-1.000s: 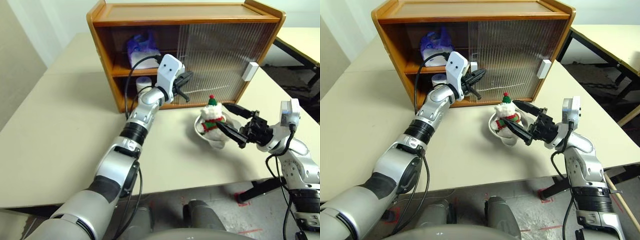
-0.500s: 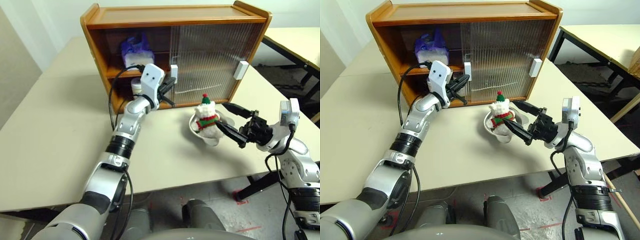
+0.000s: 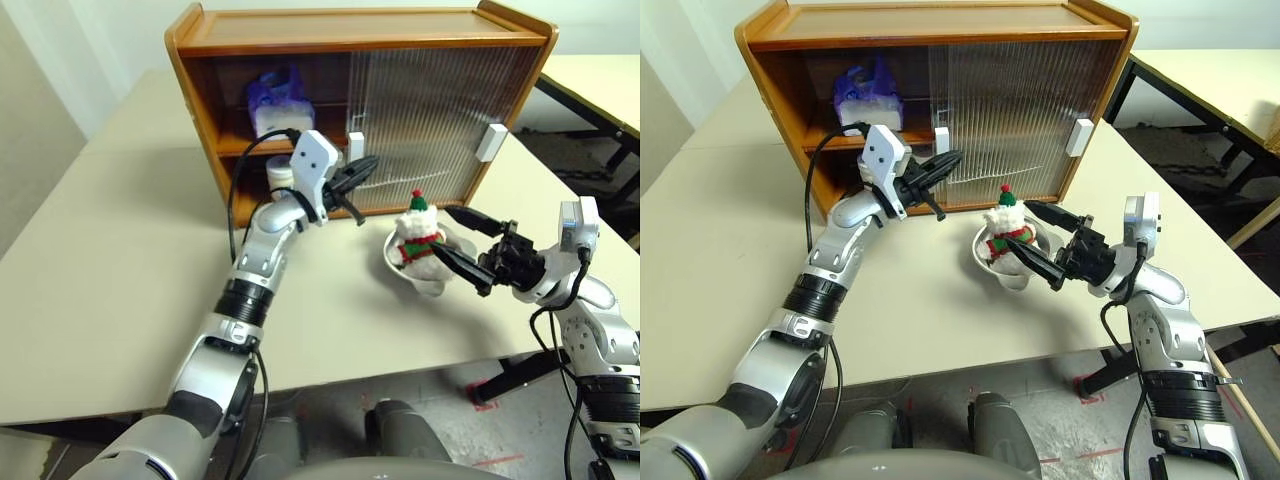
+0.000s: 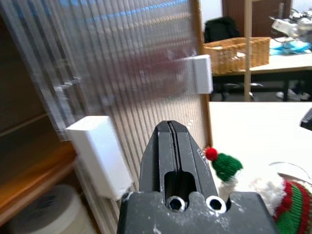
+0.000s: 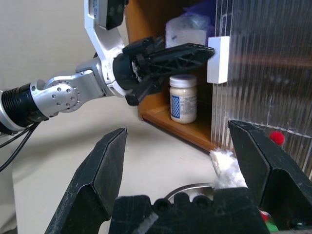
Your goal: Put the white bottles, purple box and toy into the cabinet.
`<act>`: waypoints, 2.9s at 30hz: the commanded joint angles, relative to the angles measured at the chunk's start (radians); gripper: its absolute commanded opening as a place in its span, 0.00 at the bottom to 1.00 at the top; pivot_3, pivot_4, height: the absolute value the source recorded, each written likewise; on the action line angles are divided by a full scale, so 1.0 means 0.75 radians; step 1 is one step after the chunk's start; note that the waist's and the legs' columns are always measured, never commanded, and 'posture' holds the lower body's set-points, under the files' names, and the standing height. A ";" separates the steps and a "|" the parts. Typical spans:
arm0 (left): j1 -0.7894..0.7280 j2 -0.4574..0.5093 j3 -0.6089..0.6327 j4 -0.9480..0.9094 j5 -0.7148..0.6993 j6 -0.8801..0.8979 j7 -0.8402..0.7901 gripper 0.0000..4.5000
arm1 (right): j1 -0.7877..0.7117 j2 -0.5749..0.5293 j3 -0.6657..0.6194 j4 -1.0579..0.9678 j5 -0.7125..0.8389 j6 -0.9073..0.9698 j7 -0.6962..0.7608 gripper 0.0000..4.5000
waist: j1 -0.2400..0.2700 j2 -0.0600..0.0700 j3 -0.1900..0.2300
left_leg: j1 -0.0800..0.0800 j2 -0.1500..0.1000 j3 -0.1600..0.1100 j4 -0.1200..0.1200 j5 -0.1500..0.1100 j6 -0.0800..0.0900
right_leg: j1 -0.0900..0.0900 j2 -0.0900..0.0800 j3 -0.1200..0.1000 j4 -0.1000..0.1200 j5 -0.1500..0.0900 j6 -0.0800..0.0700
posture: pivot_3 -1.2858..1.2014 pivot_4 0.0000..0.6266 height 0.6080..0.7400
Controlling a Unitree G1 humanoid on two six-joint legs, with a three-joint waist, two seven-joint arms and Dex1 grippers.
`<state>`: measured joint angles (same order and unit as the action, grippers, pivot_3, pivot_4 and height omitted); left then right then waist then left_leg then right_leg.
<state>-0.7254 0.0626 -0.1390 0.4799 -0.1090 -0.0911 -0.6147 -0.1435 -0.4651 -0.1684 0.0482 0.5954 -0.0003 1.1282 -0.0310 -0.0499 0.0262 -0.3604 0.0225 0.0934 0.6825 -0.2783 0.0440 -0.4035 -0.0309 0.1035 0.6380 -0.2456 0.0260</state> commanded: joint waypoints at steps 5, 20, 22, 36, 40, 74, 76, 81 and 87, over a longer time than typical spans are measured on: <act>-0.190 -0.113 0.017 0.274 0.063 0.012 0.167 0.01 | 0.012 0.005 0.004 -0.013 -0.010 0.000 -0.008 1.00 | 0.001 0.000 0.000 | -0.005 -0.002 -0.001 0.000 -0.001 0.001 | -0.003 -0.002 0.000 -0.002 0.000 0.002 | 0.53 0.00 1.00; -0.209 -0.145 0.042 0.284 0.107 0.144 0.390 0.01 | 0.016 0.006 0.003 -0.017 -0.009 -0.001 -0.016 1.00 | -0.003 0.000 0.000 | -0.010 -0.004 -0.003 0.000 -0.002 0.000 | -0.007 -0.003 -0.001 -0.003 0.001 0.004 | 0.53 0.00 1.00; -0.193 -0.137 0.046 0.264 0.115 0.158 0.417 0.01 | 0.012 0.007 0.004 -0.009 -0.010 -0.004 -0.011 1.00 | -0.002 0.000 0.000 | -0.011 -0.005 -0.003 0.000 -0.002 0.000 | -0.007 -0.003 -0.001 -0.004 0.002 0.004 | 0.53 0.00 1.00; -0.114 -0.081 0.094 0.137 0.096 0.190 0.462 0.01 | -0.001 0.017 0.021 -0.016 -0.018 0.003 -0.015 1.00 | -0.008 0.000 0.000 | -0.009 -0.005 -0.003 0.000 -0.002 0.000 | -0.006 -0.003 0.001 -0.003 0.005 0.005 | 0.53 0.00 1.00; -0.092 -0.056 0.107 0.101 0.100 0.207 0.481 0.01 | -0.001 0.017 0.022 -0.017 -0.017 0.003 -0.014 1.00 | -0.008 0.000 0.000 | -0.004 -0.006 -0.002 0.000 -0.002 0.000 | -0.004 -0.003 0.001 -0.003 0.006 0.006 | 0.53 0.00 1.00; 0.198 0.234 0.273 -0.270 0.063 0.346 0.534 0.01 | -0.041 0.032 0.020 0.039 -0.010 -0.002 0.025 1.00 | -0.009 -0.004 0.004 | 0.009 -0.007 -0.002 -0.001 -0.002 0.000 | -0.003 0.002 0.009 0.006 0.019 0.004 | 0.55 0.00 1.00; 0.226 0.245 0.283 -0.312 0.059 0.369 0.535 0.01 | -0.044 0.035 0.018 0.044 -0.008 -0.002 0.026 1.00 | -0.007 -0.004 0.004 | 0.009 -0.007 -0.002 -0.001 -0.002 0.000 | -0.003 0.001 0.009 0.006 0.020 0.004 | 0.55 0.00 1.00; 0.288 0.266 0.301 -0.401 0.051 0.402 0.547 0.01 | -0.047 0.042 0.014 0.066 -0.005 -0.012 0.041 1.00 | -0.007 -0.004 0.004 | 0.008 -0.007 -0.001 -0.001 -0.002 0.000 | -0.003 0.000 0.009 0.005 0.018 0.003 | 0.56 0.00 1.00; 0.354 0.300 0.344 -0.491 0.047 0.436 0.570 0.01 | -0.056 0.053 0.019 0.098 -0.015 -0.026 0.060 1.00 | -0.003 -0.004 0.004 | 0.007 -0.006 -0.001 -0.002 -0.002 0.000 | -0.004 -0.001 0.008 0.003 0.014 0.003 | 0.56 0.00 1.00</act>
<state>-0.4807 0.2681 0.0794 0.1215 -0.0764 0.2127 -0.2167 -0.1781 -0.4278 -0.1577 0.1090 0.5900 -0.0037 1.1645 -0.0334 -0.0528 0.0295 -0.3550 0.0180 0.0931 0.6810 -0.2797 0.0438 -0.4065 -0.0319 0.1096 0.6405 -0.2357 0.0285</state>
